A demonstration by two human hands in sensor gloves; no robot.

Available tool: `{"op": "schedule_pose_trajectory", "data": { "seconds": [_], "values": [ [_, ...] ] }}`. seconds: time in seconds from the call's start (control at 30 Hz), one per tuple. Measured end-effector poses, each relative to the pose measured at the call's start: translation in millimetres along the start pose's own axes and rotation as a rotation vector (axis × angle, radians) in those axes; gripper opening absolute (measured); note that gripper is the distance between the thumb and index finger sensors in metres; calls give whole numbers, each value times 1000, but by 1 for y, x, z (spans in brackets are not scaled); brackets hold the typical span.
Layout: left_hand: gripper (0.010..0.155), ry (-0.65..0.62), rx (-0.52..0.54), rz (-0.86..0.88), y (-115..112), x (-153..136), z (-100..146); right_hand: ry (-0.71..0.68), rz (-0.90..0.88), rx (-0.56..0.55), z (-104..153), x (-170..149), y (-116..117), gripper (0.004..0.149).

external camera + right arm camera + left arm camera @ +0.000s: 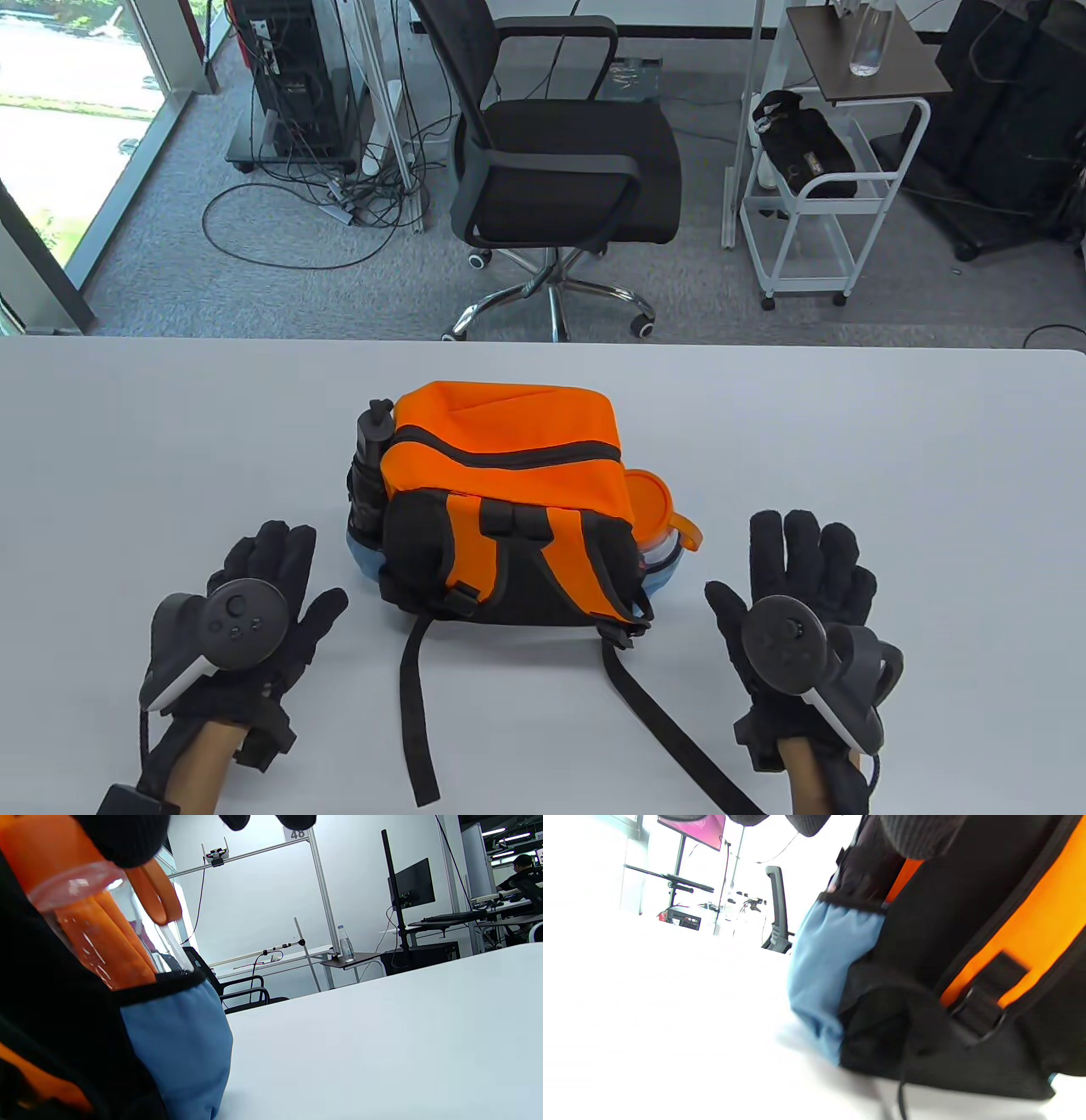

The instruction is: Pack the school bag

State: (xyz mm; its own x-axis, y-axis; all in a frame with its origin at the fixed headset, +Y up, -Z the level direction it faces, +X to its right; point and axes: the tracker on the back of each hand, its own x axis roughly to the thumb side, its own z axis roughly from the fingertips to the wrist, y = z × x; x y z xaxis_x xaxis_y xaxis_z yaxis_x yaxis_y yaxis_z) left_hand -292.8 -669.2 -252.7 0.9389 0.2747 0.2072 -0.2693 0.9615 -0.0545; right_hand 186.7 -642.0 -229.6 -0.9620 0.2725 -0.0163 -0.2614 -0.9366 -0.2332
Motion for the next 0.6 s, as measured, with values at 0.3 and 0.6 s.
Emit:
{"op": "schedule_pose_trajectory", "data": {
  "seconds": [0.3,0.6],
  "values": [
    [86,-31,91,-232,-32,-19,-8,-11,68,275,3,-11,52,90],
    [90,-45,35,-199,-30,-19,-7,30,60,325,5,-17,52,90]
  ]
}}
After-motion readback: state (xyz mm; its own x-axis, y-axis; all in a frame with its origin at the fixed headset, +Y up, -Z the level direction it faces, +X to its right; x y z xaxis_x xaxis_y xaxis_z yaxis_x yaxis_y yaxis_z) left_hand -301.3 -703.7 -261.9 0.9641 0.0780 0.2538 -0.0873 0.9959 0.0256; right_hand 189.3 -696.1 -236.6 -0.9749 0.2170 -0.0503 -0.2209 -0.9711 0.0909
